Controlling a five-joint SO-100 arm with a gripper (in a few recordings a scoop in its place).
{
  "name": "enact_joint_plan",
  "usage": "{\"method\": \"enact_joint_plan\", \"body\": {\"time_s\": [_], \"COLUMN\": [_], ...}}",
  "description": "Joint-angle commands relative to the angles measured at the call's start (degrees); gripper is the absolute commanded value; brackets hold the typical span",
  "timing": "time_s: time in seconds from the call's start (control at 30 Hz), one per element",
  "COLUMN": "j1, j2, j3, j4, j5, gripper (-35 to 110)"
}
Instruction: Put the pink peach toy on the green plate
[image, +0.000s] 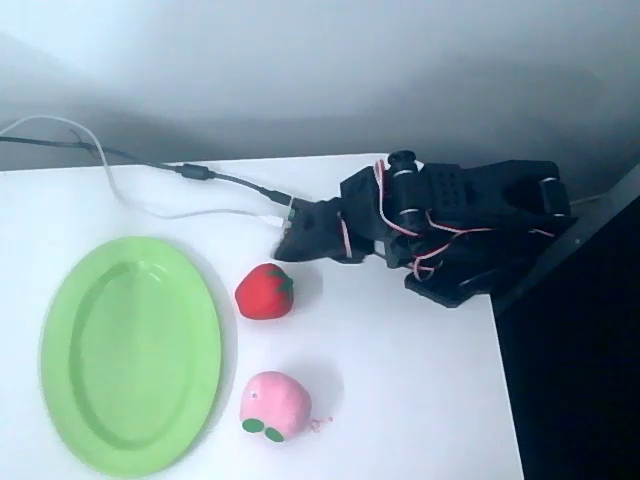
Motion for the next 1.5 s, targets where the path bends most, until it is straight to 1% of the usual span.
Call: {"method": "enact_joint_plan", "body": {"time_s": [0.0, 0.07, 0.13, 0.23, 0.3, 0.37, 0.4, 0.43, 0.5, 0.57, 0.6, 0.73, 0.9, 0.97, 1.1, 1.23, 1.47], "j1": [3.43, 4.92, 5.54, 5.19, 3.69, 0.26, -1.93, -5.10, -12.66, -19.78, -22.68, -35.16, -42.80, -44.91, -47.29, -49.13, -49.48], "j2": [0.97, 0.35, -4.04, -17.31, -29.79, -43.77, -50.36, -55.99, -65.65, -71.02, -73.30, -81.47, -98.70, -103.01, -108.90, -114.52, -122.34], "j3": [-6.24, -10.37, -16.00, -30.32, -45.62, -65.65, -75.15, -83.23, -93.78, -95.71, -96.15, -98.17, -109.42, -111.36, -111.01, -109.42, -109.16], "j4": [-12.48, -14.06, -13.97, -8.96, -0.97, 12.83, 19.95, 25.49, 30.94, 29.79, 29.79, 27.86, 27.60, 26.89, 25.49, 27.07, 26.98], "j5": [-0.97, -0.09, 0.18, 0.26, 0.26, 0.79, 2.90, 5.45, 10.55, 16.44, 19.25, 30.06, 34.54, 35.95, 37.79, 39.64, 39.37], "gripper": [0, 0, 0, 0, 0, 0, 2, 5, 13, 27, 32, 43, 44, 44, 46, 43, 38]}}
